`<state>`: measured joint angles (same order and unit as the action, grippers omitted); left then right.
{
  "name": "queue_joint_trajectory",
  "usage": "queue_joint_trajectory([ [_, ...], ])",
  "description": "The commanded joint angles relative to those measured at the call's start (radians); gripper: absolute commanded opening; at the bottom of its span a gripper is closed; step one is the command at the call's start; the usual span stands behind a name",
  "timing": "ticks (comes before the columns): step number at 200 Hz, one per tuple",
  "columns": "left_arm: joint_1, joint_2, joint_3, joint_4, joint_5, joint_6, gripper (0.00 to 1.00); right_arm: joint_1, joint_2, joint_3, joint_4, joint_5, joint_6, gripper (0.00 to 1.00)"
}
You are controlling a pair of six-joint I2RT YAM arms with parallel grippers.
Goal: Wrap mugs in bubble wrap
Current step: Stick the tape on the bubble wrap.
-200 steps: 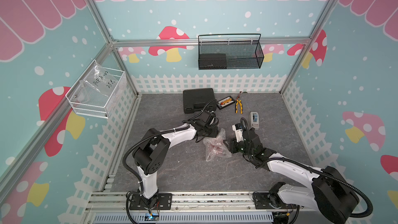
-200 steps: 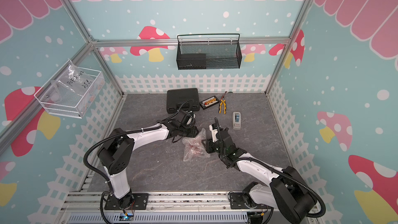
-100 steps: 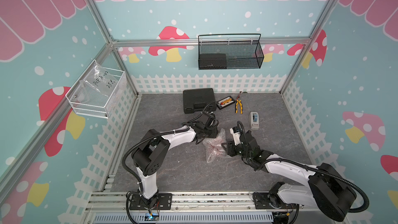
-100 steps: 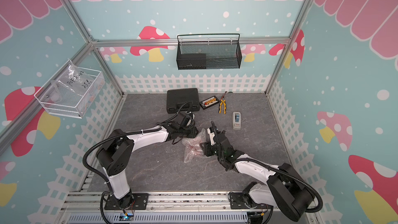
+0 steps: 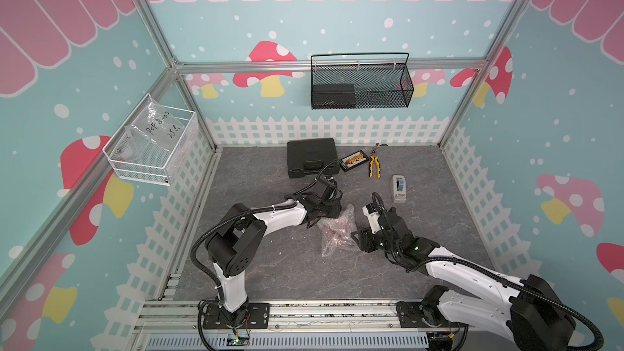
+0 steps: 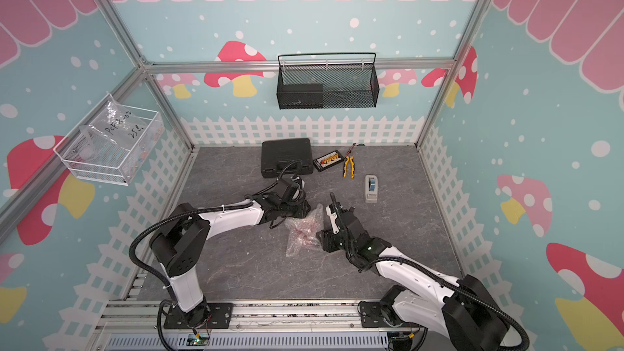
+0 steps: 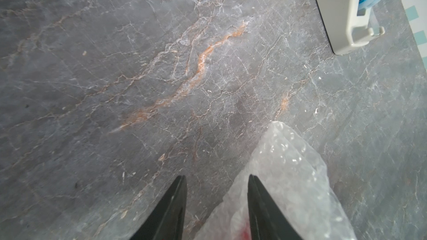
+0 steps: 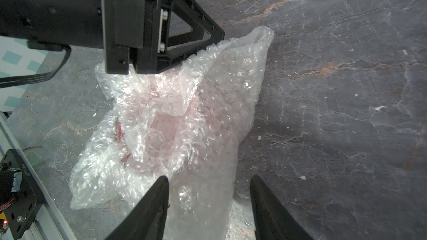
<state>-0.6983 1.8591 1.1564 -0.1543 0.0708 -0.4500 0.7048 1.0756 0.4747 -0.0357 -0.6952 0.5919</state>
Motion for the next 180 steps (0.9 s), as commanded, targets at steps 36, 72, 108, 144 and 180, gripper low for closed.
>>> queue_joint_trajectory([
  [36, -0.011, 0.009, -0.04, -0.081, -0.023, 0.012, 0.46, 0.009, -0.07, 0.083, -0.196, 0.177, -0.04, 0.61],
  [72, -0.01, 0.017, -0.039, -0.078, -0.019, 0.013, 0.46, 0.01, -0.078, 0.137, -0.242, 0.093, -0.041, 0.59],
  [108, -0.011, 0.015, -0.044, -0.076, -0.016, 0.013, 0.46, 0.024, -0.048, 0.078, -0.14, 0.018, 0.007, 0.48],
  [144, -0.012, 0.018, -0.039, -0.075, -0.015, 0.011, 0.46, 0.058, 0.006, 0.025, -0.102, -0.008, 0.029, 0.42],
  [180, -0.015, 0.02, -0.04, -0.074, -0.01, 0.009, 0.46, 0.064, 0.071, -0.014, -0.087, 0.045, 0.01, 0.42],
])
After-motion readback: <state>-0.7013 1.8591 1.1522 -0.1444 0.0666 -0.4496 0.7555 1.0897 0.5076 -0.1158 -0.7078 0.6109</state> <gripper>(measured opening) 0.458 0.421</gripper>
